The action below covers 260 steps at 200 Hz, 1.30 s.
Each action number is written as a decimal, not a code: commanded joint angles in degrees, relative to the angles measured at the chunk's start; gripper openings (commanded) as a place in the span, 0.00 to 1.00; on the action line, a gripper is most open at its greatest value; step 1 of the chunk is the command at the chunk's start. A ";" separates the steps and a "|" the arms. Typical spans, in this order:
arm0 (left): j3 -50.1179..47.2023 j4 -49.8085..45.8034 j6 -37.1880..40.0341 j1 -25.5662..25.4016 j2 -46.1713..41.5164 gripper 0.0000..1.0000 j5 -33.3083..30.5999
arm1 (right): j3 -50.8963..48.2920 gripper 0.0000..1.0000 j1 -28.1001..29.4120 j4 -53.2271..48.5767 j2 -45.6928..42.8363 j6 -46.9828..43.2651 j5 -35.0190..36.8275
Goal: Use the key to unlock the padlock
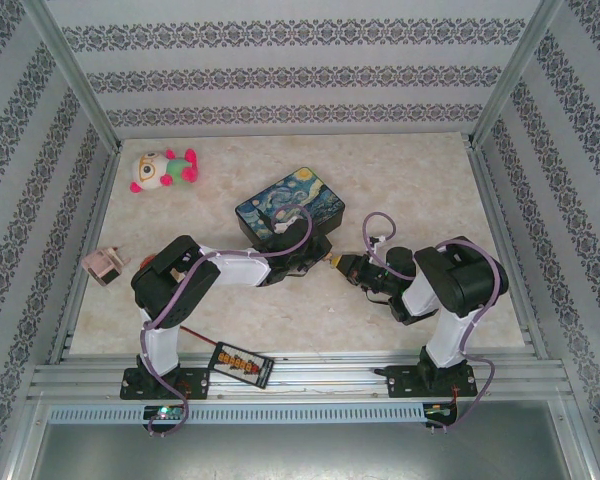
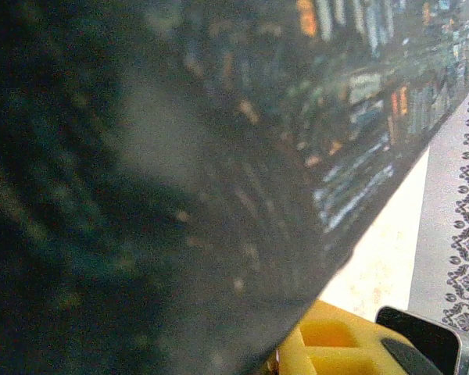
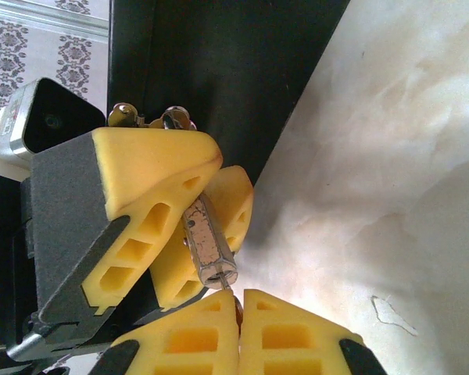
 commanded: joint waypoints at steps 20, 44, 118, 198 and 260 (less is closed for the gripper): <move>-2.12 1.02 -3.15 -0.80 -0.83 0.05 6.13 | 1.67 0.00 0.35 2.99 2.24 -0.98 -0.95; -2.37 1.31 -1.62 -0.77 -1.23 0.05 6.73 | 2.27 0.00 0.31 3.03 3.28 -0.87 -1.85; -4.15 2.77 1.83 -0.68 -2.93 0.05 7.44 | 1.00 0.00 0.30 3.03 3.34 -1.30 -1.95; -6.34 4.21 2.39 -0.78 -4.13 0.05 8.20 | -0.55 0.00 0.23 3.03 1.84 -1.21 -0.80; -6.90 4.88 1.68 -0.78 -4.28 0.05 8.02 | -0.82 0.07 0.25 3.03 0.78 -1.05 -0.10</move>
